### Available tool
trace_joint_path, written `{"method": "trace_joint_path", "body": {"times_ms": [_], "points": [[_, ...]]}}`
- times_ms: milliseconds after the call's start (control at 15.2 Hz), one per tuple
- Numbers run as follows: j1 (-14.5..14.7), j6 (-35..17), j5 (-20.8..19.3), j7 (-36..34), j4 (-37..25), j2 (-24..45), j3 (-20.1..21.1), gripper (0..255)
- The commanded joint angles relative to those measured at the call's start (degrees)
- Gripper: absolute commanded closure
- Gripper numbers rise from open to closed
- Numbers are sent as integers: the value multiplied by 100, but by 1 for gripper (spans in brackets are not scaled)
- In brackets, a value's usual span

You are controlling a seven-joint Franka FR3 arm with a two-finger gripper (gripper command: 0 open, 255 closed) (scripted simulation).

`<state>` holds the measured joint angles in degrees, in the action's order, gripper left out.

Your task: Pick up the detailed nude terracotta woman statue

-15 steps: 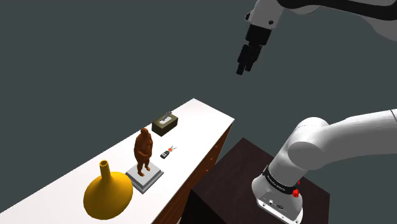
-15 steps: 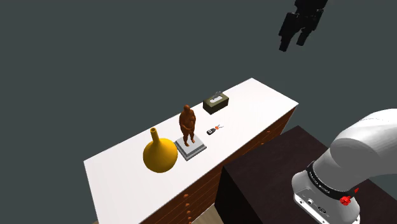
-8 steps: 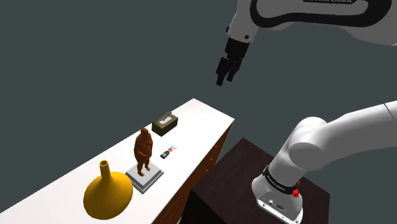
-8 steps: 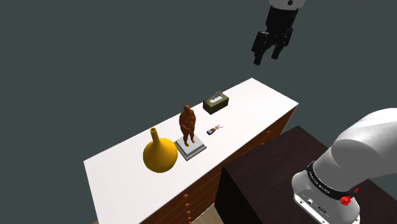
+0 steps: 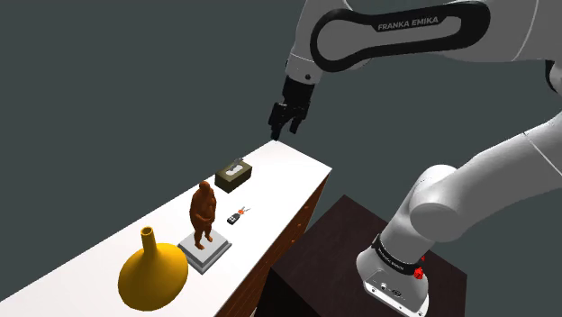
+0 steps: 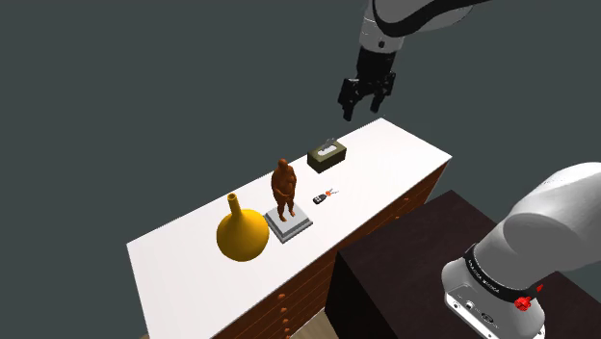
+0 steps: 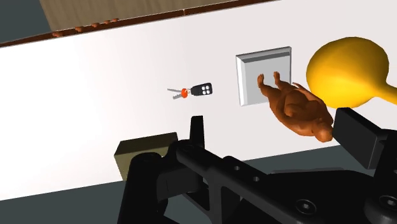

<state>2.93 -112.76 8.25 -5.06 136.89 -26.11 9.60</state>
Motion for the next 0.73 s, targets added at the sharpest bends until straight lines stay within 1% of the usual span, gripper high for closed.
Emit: {"method": "trace_joint_path", "body": {"times_ms": [0, 330, 660], "points": [[58, -314, 67, -168, -1, 268, 146, 0], [150, -1084, 93, -570, -244, 1187, 478, 0], [241, -1746, -72, -1036, -678, 2198, 754, 0]]}}
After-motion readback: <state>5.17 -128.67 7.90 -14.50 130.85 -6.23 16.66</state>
